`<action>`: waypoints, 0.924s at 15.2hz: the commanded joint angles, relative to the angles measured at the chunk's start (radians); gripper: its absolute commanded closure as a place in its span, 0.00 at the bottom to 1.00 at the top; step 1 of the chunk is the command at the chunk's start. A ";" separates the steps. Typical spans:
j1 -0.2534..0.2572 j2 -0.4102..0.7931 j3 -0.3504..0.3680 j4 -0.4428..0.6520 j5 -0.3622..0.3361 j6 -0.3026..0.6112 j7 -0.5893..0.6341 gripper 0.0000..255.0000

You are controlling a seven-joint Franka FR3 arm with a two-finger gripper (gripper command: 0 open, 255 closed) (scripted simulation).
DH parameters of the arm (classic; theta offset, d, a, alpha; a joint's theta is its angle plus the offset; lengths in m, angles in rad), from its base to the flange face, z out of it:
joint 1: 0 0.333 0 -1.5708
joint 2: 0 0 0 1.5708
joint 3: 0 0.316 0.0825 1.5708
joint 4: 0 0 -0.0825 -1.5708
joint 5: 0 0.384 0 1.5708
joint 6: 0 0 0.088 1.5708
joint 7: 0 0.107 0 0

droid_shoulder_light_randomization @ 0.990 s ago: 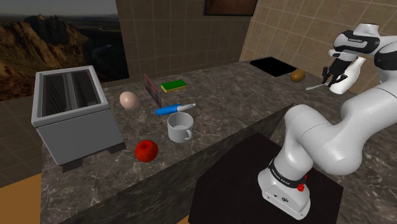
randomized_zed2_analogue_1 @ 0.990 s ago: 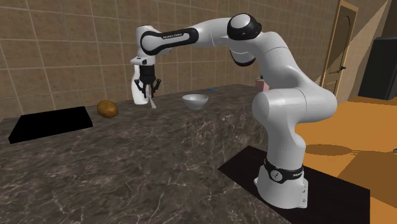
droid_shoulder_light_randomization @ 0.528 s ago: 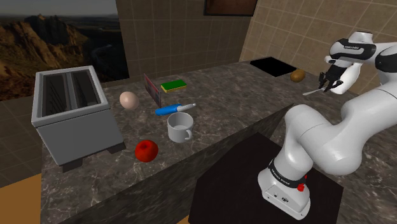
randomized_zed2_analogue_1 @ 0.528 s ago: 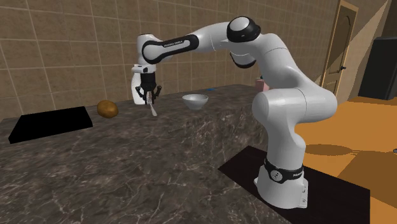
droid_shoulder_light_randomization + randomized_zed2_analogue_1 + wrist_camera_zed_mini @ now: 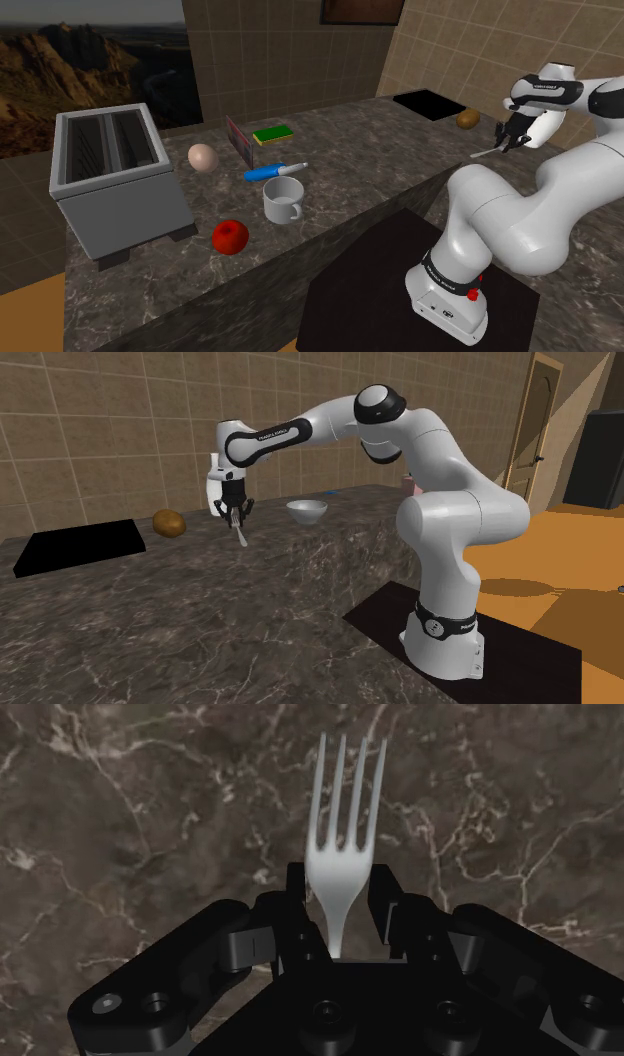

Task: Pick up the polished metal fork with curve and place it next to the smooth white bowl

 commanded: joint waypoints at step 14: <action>-0.008 0.014 0.011 0.001 0.010 -0.014 -0.005 0.00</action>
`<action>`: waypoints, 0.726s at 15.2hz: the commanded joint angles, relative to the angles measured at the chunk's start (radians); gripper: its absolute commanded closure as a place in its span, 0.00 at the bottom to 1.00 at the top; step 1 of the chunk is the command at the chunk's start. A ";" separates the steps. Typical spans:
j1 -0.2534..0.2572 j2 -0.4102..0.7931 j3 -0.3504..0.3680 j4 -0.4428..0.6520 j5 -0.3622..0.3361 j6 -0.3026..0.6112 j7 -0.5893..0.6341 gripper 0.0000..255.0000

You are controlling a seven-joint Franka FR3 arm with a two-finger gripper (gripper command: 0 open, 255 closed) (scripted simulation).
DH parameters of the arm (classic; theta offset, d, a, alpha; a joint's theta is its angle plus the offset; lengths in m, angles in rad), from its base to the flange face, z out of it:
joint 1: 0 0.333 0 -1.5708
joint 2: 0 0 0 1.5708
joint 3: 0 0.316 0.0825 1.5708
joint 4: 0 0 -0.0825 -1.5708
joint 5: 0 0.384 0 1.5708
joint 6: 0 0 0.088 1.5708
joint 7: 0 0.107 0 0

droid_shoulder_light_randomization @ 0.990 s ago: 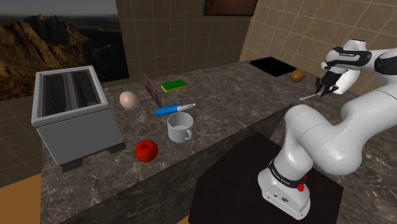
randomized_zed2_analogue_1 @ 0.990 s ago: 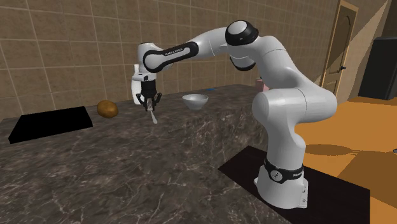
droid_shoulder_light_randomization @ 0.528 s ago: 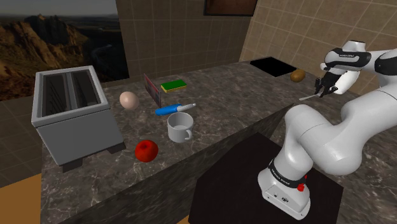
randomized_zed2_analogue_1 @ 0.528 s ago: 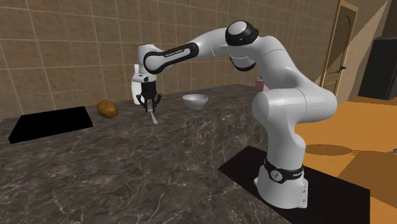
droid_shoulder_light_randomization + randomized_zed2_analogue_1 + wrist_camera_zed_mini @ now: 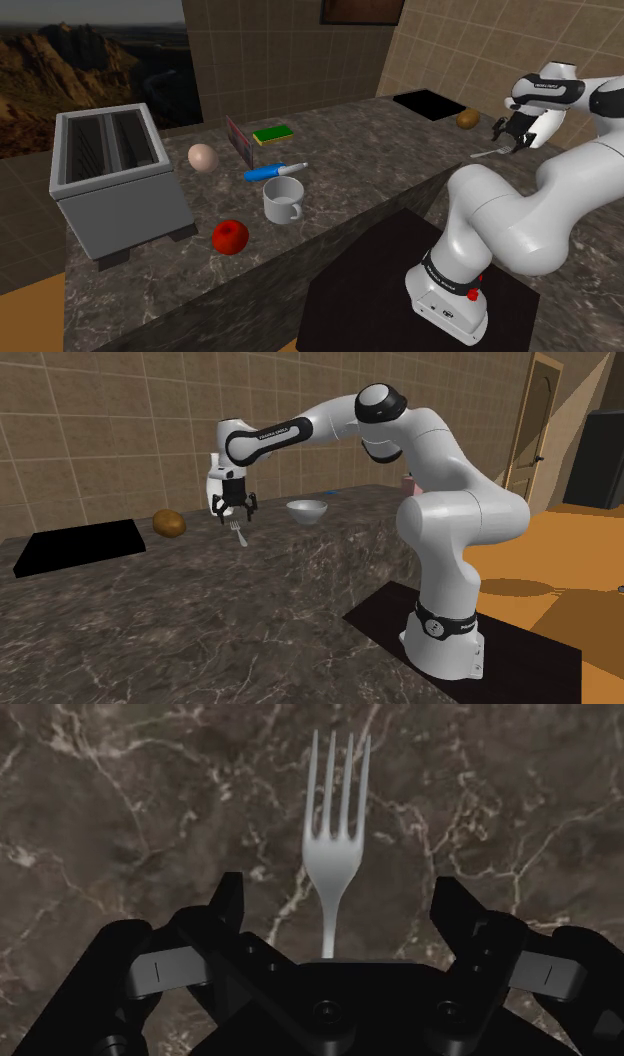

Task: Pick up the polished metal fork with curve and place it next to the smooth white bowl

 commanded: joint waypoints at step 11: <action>-0.005 0.044 0.037 0.041 0.039 -0.071 -0.020 0.00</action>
